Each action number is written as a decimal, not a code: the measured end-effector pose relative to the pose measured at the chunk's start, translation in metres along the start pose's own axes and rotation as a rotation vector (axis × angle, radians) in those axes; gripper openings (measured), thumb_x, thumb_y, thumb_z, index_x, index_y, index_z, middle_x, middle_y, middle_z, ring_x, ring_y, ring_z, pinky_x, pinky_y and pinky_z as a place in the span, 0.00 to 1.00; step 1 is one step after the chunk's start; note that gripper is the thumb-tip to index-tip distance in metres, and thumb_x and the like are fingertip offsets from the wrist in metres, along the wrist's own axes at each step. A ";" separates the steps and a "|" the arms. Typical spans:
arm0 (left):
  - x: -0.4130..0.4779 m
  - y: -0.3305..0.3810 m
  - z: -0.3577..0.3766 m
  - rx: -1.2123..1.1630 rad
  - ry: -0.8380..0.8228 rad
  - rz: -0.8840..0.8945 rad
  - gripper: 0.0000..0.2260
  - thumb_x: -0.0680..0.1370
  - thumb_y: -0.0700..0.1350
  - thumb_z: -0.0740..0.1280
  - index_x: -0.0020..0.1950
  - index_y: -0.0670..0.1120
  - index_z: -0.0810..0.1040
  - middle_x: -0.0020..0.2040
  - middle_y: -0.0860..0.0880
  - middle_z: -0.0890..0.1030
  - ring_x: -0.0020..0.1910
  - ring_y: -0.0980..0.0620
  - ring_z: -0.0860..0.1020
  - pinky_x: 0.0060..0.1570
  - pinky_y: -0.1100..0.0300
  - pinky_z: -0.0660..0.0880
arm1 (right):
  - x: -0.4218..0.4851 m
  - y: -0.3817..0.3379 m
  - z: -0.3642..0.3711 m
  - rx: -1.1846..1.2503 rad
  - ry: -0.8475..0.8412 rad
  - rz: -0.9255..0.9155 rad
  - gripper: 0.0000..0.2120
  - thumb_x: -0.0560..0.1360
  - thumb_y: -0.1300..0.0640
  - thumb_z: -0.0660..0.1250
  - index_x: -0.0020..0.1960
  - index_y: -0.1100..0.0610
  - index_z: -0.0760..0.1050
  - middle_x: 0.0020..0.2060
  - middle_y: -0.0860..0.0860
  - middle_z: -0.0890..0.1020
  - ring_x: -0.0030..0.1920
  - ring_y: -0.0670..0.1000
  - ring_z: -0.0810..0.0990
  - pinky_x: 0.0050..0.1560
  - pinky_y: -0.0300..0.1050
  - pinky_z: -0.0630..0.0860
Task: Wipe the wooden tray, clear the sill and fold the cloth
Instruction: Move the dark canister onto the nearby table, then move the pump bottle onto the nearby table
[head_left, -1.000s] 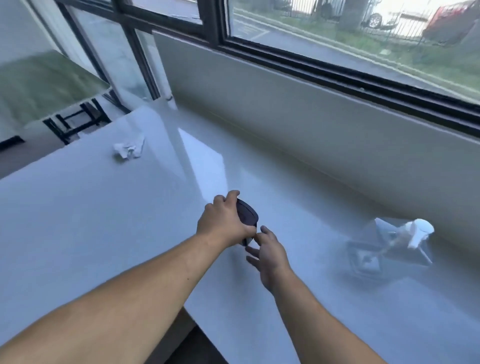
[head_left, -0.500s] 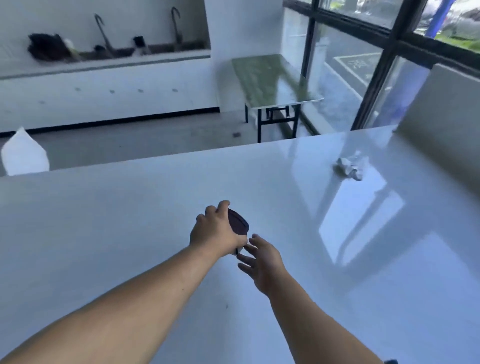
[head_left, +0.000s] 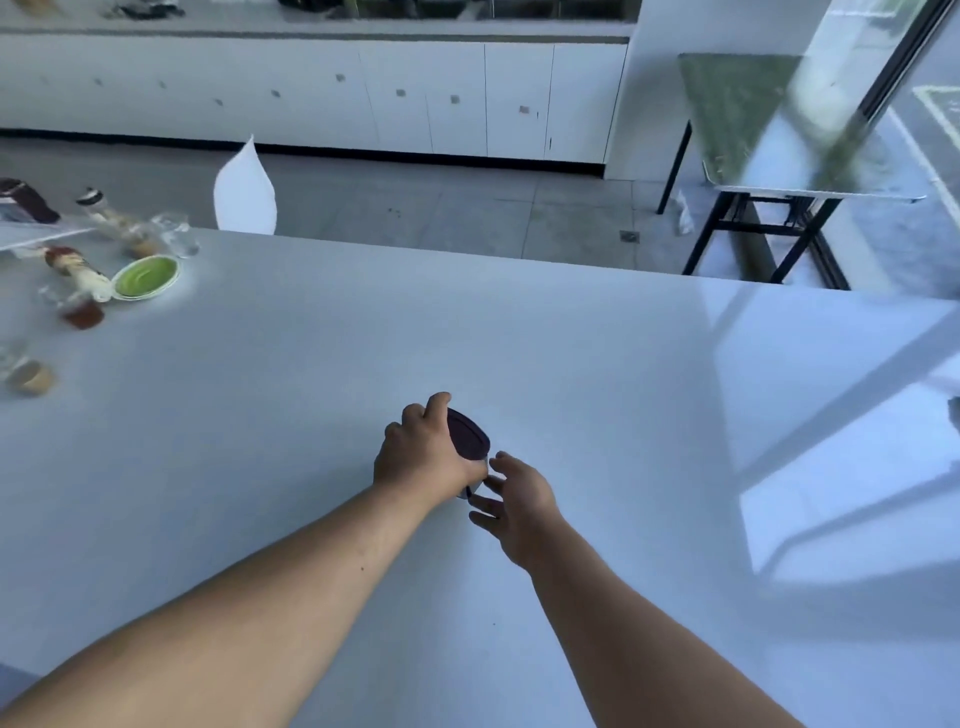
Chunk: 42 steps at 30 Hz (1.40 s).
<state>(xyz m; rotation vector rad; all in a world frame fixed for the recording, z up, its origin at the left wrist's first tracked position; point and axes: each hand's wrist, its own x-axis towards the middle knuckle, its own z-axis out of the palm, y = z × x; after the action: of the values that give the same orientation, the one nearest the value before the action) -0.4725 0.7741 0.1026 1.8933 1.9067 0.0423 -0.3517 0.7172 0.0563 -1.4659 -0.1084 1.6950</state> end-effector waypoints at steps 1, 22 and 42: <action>0.001 -0.004 0.002 0.000 -0.005 -0.006 0.47 0.67 0.64 0.76 0.81 0.57 0.58 0.74 0.47 0.69 0.71 0.39 0.70 0.60 0.49 0.74 | 0.003 0.003 0.002 0.010 -0.003 0.004 0.05 0.76 0.54 0.67 0.49 0.54 0.79 0.50 0.53 0.83 0.47 0.61 0.82 0.59 0.59 0.80; -0.220 0.363 0.132 0.233 -0.370 0.941 0.37 0.71 0.68 0.71 0.77 0.56 0.69 0.76 0.54 0.73 0.74 0.49 0.70 0.60 0.51 0.75 | -0.271 0.027 -0.442 -0.956 1.120 -0.306 0.38 0.74 0.32 0.60 0.79 0.50 0.65 0.75 0.48 0.72 0.76 0.54 0.65 0.72 0.51 0.67; -0.784 0.583 0.449 0.234 -0.775 1.607 0.59 0.63 0.67 0.81 0.85 0.60 0.49 0.86 0.53 0.53 0.83 0.46 0.57 0.76 0.46 0.63 | -0.596 0.360 -0.812 0.413 1.425 -0.105 0.31 0.79 0.43 0.65 0.80 0.48 0.63 0.75 0.53 0.72 0.71 0.57 0.75 0.66 0.52 0.75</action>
<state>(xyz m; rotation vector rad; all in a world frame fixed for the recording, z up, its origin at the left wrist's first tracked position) 0.1920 -0.0716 0.1192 2.5006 -0.3324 -0.3597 0.0938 -0.2550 0.0601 -1.9205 0.8484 0.2594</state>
